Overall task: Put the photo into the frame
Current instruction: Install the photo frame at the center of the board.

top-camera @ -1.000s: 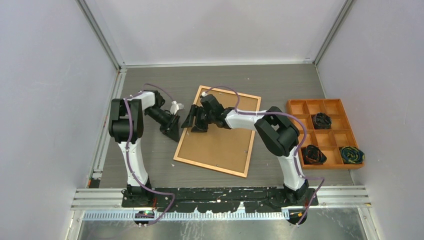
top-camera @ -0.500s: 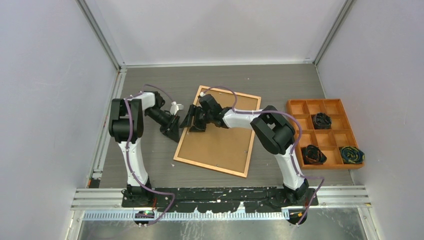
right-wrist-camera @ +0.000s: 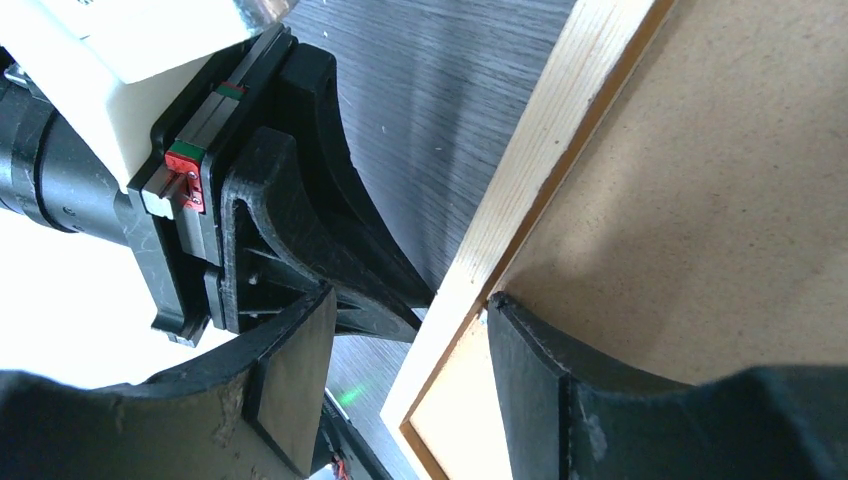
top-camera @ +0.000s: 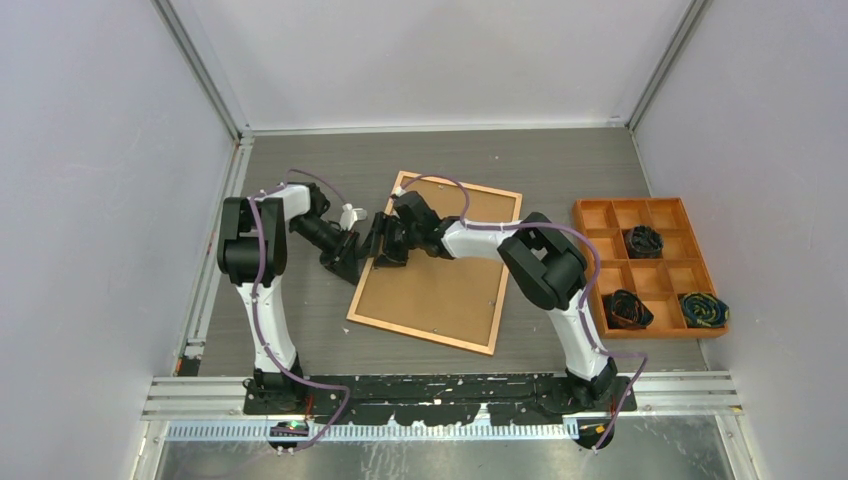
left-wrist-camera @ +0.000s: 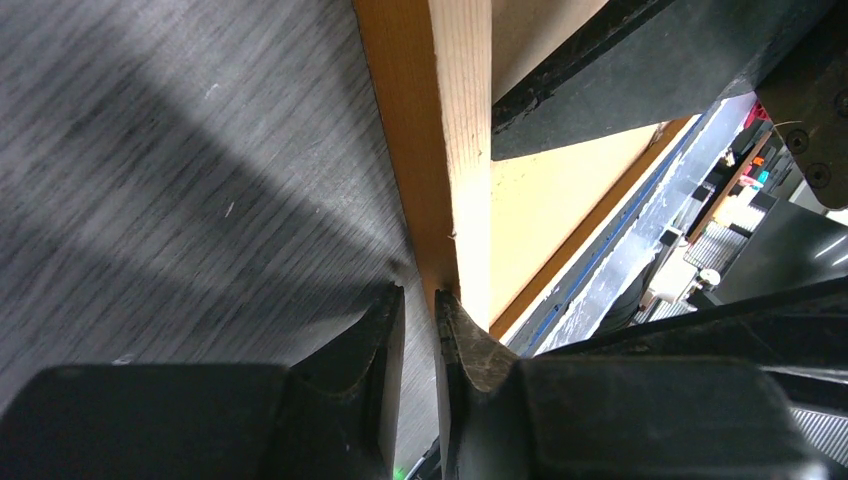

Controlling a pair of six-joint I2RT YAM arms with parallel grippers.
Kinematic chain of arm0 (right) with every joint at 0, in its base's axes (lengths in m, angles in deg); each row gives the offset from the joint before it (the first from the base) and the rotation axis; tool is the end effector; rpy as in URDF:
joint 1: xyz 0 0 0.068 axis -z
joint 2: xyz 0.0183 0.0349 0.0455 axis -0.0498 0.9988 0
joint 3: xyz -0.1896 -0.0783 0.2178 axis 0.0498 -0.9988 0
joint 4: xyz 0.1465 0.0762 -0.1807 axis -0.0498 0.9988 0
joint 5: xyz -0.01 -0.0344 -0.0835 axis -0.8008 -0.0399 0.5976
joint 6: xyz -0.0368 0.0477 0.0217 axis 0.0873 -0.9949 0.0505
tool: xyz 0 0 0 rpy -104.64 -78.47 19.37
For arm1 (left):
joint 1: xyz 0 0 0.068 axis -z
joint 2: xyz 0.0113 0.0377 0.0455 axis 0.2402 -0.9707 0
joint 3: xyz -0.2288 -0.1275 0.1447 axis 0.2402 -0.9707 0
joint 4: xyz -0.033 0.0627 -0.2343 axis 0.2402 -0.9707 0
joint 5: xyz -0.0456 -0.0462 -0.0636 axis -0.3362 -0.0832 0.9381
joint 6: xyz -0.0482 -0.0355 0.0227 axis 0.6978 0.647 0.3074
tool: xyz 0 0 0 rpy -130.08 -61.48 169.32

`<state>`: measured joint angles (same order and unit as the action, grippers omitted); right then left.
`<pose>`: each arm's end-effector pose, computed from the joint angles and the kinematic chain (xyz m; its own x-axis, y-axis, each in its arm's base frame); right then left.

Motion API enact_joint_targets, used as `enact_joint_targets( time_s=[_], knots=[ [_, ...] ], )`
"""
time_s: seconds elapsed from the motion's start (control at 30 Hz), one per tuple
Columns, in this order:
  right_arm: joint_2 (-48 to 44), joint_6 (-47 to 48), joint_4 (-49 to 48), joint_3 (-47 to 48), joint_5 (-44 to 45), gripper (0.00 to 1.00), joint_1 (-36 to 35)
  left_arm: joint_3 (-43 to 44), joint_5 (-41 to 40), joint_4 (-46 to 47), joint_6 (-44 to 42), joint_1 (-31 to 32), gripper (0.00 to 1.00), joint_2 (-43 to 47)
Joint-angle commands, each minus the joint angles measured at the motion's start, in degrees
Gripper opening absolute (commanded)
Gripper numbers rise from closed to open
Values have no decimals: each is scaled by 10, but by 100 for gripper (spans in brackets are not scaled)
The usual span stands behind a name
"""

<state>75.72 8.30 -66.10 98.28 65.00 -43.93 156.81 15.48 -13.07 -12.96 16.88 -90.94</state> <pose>0.3195 0.3666 0.1712 -0.9618 0.1051 -0.2526 -0.1377 0.6116 0.7791 0.3414 -0.0517 0.1470 -0.9293 0.3687 -0.0222 0.2732 0.6457 -0.7131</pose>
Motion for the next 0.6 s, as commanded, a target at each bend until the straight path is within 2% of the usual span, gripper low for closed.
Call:
enact_joint_targets(
  time_s=[0.0,0.13,0.4,0.57],
  knots=[
    [4,-2,-3,16,-6,62,-4,-6,-4,18,-1,1,19,5],
    [0,9,10,32,1,63,8,-5,-7,19,1,1,19,6],
    [-36,44,53,67,9,67,95,33,-2,12,18,-5,20,12],
    [-15,62,87,102,13,71,138,92,9,19,60,-7,33,-6]
  ],
)
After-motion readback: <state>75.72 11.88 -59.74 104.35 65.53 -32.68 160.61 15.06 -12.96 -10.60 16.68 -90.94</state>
